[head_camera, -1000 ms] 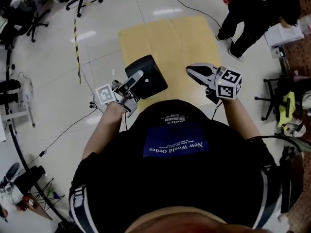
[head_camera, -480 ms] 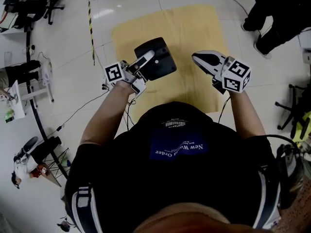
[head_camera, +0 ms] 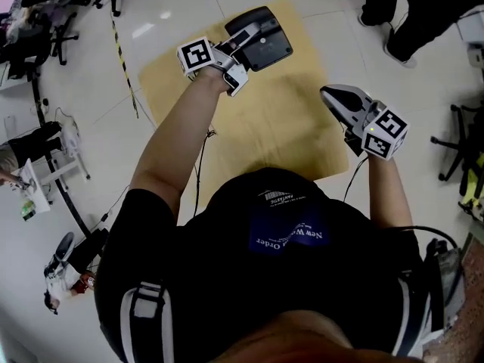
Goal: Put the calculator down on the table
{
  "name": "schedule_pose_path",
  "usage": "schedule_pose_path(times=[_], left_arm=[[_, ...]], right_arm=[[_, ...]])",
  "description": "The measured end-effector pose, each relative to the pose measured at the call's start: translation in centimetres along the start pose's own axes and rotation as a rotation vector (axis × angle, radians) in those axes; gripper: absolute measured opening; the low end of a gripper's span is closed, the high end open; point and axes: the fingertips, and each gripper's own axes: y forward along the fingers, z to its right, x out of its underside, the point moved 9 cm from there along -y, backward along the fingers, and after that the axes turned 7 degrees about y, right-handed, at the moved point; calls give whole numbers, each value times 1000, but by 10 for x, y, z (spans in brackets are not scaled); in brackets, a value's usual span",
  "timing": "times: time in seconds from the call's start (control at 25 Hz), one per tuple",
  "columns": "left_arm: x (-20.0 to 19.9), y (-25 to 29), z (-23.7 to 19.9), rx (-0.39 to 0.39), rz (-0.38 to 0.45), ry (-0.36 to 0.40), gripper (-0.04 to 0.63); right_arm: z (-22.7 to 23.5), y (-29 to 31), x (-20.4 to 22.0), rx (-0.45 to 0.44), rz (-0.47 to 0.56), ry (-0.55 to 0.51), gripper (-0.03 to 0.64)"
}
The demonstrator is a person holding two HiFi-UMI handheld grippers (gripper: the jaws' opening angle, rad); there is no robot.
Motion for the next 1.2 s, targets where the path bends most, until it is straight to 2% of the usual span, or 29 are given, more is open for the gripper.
schedule_pose_path(times=[0.12,0.52,0.8,1.08,1.2], left_arm=[[4,22,2,23,-35,-3,138],[-12,54,-56,-148,-89,65,138],[-12,83,-75,-180,-160,60,138],[-14,98,-97,-346,-237,41,147],[-16,99,-92,-383,-262,79,153]], right_arm=[[12,-16,-1,36,42,19,-17],[37,-17,5,43,41,14,-16],[35,-22,7,71,23,29,-16],[47,-30,12,67,36,64,-17],[46,-26,13,55,33,65,-17]])
